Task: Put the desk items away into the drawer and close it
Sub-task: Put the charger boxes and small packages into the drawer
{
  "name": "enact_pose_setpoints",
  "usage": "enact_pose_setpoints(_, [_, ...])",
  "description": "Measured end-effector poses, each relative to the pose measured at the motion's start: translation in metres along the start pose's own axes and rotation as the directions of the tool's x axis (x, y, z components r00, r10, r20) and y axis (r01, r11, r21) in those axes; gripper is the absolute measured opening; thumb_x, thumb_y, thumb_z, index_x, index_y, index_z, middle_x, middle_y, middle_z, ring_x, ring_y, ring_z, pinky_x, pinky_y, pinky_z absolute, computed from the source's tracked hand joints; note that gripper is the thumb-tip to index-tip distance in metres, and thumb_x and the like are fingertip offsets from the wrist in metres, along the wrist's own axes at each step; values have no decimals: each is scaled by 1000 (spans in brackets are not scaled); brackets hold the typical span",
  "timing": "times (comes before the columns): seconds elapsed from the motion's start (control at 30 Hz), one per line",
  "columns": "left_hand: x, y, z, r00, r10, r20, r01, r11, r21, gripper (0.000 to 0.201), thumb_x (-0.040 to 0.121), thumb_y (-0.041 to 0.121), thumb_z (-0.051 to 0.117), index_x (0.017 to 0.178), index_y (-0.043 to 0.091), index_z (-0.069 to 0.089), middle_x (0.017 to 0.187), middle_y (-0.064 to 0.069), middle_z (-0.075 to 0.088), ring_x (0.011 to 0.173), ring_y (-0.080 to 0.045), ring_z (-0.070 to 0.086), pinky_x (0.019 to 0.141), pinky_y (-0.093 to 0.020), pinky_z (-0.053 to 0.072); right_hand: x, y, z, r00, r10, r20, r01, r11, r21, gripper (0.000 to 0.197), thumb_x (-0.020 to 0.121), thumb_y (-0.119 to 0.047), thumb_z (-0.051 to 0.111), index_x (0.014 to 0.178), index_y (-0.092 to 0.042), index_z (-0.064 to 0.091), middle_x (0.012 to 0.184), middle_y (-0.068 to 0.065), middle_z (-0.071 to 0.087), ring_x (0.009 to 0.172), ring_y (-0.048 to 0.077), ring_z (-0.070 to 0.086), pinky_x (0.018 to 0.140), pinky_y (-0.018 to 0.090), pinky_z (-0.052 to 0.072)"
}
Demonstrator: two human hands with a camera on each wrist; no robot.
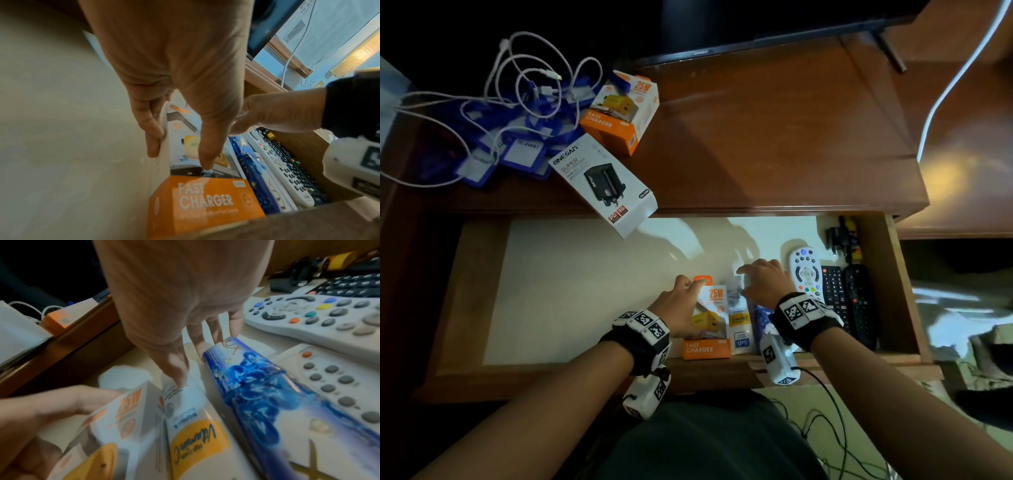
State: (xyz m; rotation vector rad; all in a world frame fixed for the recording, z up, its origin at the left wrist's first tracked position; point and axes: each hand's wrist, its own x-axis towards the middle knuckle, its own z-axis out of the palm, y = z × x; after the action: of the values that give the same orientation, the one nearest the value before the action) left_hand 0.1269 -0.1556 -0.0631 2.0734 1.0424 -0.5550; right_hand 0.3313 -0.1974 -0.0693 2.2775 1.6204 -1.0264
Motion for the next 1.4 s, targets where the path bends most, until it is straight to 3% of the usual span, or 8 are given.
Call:
enact_pose_setpoints(0.23, [-2, -5, 6, 996, -88, -23, 86, 991, -98, 102, 71, 42, 76, 148, 30, 11, 145, -9, 24, 115, -29, 55, 91, -33, 48, 1, 3, 0, 1000, 13, -26, -12, 1000, 19, 43, 82, -19, 63, 124, -23, 59, 131, 2, 53, 121, 27, 41, 104, 46, 38])
enact_pose_setpoints(0.4, [-2, -3, 13, 988, -152, 18, 153, 978, -141, 104, 74, 39, 75, 148, 31, 3, 130, -13, 54, 109, -30, 59, 88, -38, 52, 2, 1, -1, 999, 22, -27, -21, 1000, 18, 39, 82, -16, 58, 121, -18, 58, 125, 3, 55, 119, 26, 43, 101, 45, 41])
enact_pose_setpoints(0.53, [-4, -2, 12, 981, -187, 48, 193, 961, -200, 103, 73, 31, 76, 147, 28, 4, 122, -12, 59, 100, -29, 63, 82, -38, 55, -1, -1, 0, 999, 43, -33, -42, 999, 19, 42, 81, -16, 55, 123, -19, 56, 127, 2, 53, 122, 25, 42, 102, 47, 37])
enact_pose_setpoints(0.77, [-7, -5, 5, 986, -126, 110, 148, 965, -218, 117, 73, 20, 77, 148, 27, -11, 118, -12, 61, 84, -23, 68, 71, -37, 60, -10, -13, -4, 995, 99, 10, -99, 995, -14, 46, 83, -18, 52, 129, -19, 53, 133, 2, 51, 126, 24, 40, 106, 52, 27])
enact_pose_setpoints(0.9, [-15, -19, -4, 988, -21, 153, 60, 965, -255, 119, 75, 23, 77, 147, 27, -17, 116, -14, 65, 76, -24, 71, 73, -41, 59, -22, -26, -8, 985, 160, -69, -155, 985, 71, 47, 79, -17, 55, 126, -19, 54, 130, 3, 56, 123, 24, 46, 104, 48, 36])
enact_pose_setpoints(1.03, [-35, -46, -27, 997, 19, 77, -7, 988, -152, 93, 76, 40, 70, 146, 20, 12, 109, -13, 66, 92, -28, 65, 84, -42, 53, -32, -52, -8, 963, 213, -163, -166, 952, 257, 40, 81, -20, 63, 121, -16, 61, 126, 6, 60, 118, 25, 52, 99, 39, 44])
enact_pose_setpoints(1.2, [-71, -87, -59, 994, 46, -96, -66, 972, -224, 47, 81, 39, 65, 125, 26, 53, 107, 4, 66, 93, -13, 61, 81, -27, 49, -37, -102, -14, 939, 177, -295, -55, 923, 380, 19, 82, -19, 67, 99, -10, 70, 104, 7, 71, 102, 24, 63, 82, 22, 42])
enact_pose_setpoints(1.4, [-104, -103, -121, 831, 72, -551, -264, 924, -276, 14, 82, 23, 67, 96, 24, 68, 88, 11, 67, 76, -8, 63, 75, -23, 50, -39, -164, -57, 908, 78, -411, 93, 921, 379, 12, 84, -16, 65, 85, -6, 71, 90, 11, 72, 88, 25, 63, 71, 24, 39])
